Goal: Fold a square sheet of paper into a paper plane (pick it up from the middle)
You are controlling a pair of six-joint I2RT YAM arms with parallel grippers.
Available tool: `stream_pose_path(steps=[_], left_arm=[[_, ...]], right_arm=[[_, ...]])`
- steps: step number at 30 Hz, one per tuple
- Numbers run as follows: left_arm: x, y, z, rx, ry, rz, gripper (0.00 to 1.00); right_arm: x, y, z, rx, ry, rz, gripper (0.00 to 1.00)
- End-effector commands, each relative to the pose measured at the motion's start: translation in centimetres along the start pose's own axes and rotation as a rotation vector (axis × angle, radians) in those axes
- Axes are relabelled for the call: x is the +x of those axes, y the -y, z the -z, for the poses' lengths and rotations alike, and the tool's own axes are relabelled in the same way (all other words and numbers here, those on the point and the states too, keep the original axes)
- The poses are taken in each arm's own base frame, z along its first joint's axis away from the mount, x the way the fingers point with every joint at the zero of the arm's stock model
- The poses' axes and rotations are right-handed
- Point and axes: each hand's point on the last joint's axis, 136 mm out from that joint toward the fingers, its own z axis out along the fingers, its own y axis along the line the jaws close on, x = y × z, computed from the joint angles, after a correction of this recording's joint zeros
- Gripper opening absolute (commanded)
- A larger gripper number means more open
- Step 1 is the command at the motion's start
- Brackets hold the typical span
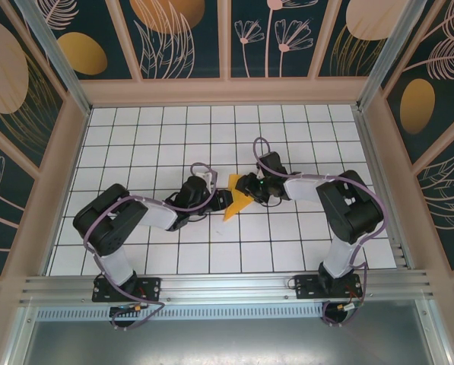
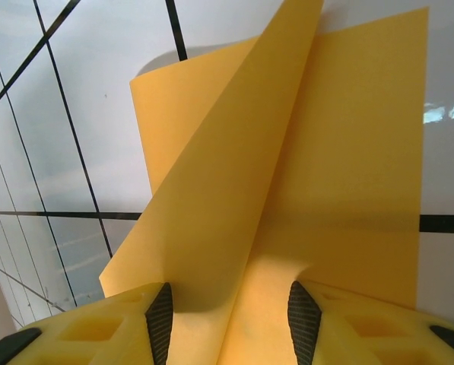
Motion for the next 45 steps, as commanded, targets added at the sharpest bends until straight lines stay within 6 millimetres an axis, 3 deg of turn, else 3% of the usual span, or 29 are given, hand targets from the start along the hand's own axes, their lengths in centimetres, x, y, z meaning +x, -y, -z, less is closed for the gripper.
stream_pose_path(steps=[1,5,12,15,26,45], left_arm=[[-1.9,1.4,1.4,0.018,0.069,-0.069,0.36],[-2.6,1.8,2.0,0.013,0.096,-0.090,0.38],[-1.6,2.7,1.4,0.077,0.039,-0.058,0.40],[-1.2,2.8,1.2,0.092,0.025,-0.046,0.36],[-0.1,1.2,-0.5,0.050,-0.032,-0.034,0.21],[0.6,-2.0,-1.5,-0.096,-0.059,-0.019,0.15]], right_arm=[[1.2,5.4,-1.2,0.204,-0.020,-0.063,0.51],[1.3,5.8,-1.3,0.232,-0.019,-0.069,0.52],[1.1,6.8,-1.4,0.297,-0.015,-0.078,0.55],[1.6,6.8,-1.8,0.315,-0.028,-0.068,0.57],[2.3,7.7,-2.2,0.362,-0.047,-0.072,0.62],[2.6,8.4,-2.4,0.388,-0.057,-0.080,0.62]])
